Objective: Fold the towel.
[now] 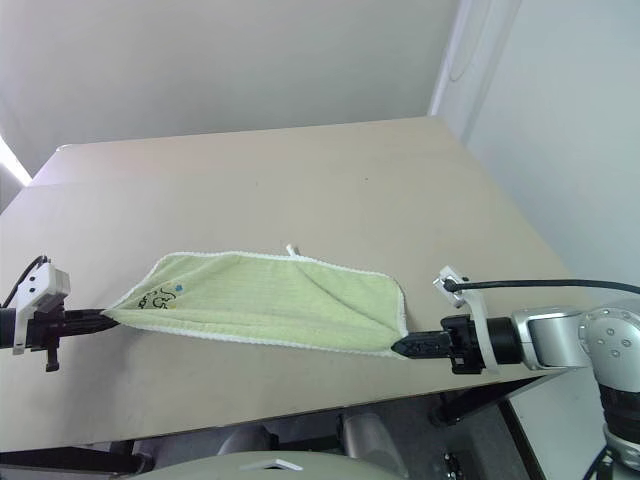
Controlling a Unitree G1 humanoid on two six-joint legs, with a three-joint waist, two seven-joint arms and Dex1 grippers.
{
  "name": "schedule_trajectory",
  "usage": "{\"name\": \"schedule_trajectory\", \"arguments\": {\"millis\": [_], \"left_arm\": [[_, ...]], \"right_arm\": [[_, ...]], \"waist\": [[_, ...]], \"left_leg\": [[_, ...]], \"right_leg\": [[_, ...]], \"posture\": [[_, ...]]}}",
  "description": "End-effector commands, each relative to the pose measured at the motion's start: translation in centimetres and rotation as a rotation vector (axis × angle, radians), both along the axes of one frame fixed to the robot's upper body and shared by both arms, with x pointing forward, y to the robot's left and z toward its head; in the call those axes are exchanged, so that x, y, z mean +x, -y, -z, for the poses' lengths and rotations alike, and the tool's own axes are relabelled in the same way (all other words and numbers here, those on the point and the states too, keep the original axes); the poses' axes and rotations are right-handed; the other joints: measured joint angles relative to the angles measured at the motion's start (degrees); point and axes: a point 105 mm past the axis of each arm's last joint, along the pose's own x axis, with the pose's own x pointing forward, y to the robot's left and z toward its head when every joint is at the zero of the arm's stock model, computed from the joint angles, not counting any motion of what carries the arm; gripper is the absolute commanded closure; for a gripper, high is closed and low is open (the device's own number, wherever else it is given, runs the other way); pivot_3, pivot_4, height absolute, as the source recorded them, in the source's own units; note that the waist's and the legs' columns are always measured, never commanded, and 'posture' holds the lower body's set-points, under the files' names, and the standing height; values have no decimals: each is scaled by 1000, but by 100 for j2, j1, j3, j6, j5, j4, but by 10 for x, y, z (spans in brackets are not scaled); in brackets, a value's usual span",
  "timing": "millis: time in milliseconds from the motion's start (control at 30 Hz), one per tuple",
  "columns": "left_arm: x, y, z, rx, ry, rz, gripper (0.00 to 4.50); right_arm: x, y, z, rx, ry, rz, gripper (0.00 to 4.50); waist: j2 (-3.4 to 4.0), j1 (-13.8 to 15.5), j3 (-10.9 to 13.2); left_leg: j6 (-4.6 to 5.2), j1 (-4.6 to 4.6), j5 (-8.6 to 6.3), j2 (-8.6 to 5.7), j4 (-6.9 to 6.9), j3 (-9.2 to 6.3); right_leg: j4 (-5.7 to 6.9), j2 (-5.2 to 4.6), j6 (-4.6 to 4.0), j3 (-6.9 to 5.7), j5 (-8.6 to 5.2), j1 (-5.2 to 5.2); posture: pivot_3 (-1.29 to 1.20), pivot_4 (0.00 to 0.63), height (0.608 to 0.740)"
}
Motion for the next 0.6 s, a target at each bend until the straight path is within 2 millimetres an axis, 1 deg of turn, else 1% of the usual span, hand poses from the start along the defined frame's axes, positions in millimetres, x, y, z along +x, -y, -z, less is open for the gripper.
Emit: {"name": "schedule_trajectory", "arguments": {"millis": [33,133,200,267,333,500,600], "left_arm": [[18,11,-27,-88,93,-16,4500],[32,18,-46,-214,113,-75,4500],[42,21,-54,-266,104,-106,4500],[49,24,-52,-274,79,-128,4500],[53,26,-46,-266,53,-140,4500],[75,28,-37,-286,38,-233,4500],[80,31,-30,-273,22,-229,4500]], "right_arm": [[14,2,-15,50,36,40,4459],[23,4,-22,101,30,71,4459],[28,3,-25,123,27,85,4459],[37,1,-31,176,36,109,4459],[49,0,-34,219,34,157,4459],[65,-9,-30,279,-9,228,4459],[75,-13,-18,248,-23,305,4459]], "waist": [[9,6,5],[8,6,5],[7,10,4],[9,2,4],[11,-22,5],[8,-27,4],[8,-17,4]], "left_leg": [[-1,-1,0,-1,0,3],[0,-7,1,-1,0,3],[0,-14,0,-1,-7,0],[1,-21,0,-1,-11,0],[4,-25,-2,-2,-12,4],[5,-24,-2,-1,-12,7],[5,-24,-1,-1,-10,5]], "right_leg": [[0,-3,0,1,0,0],[7,0,0,0,2,-1],[7,3,-2,-1,2,-3],[4,4,2,-1,5,-9],[4,5,8,2,6,-8],[8,7,3,7,4,1],[9,9,1,7,5,4]], "posture": [[0,0,712],[0,0,712],[0,0,712],[0,0,712],[0,0,712],[0,0,712],[0,0,712]]}}
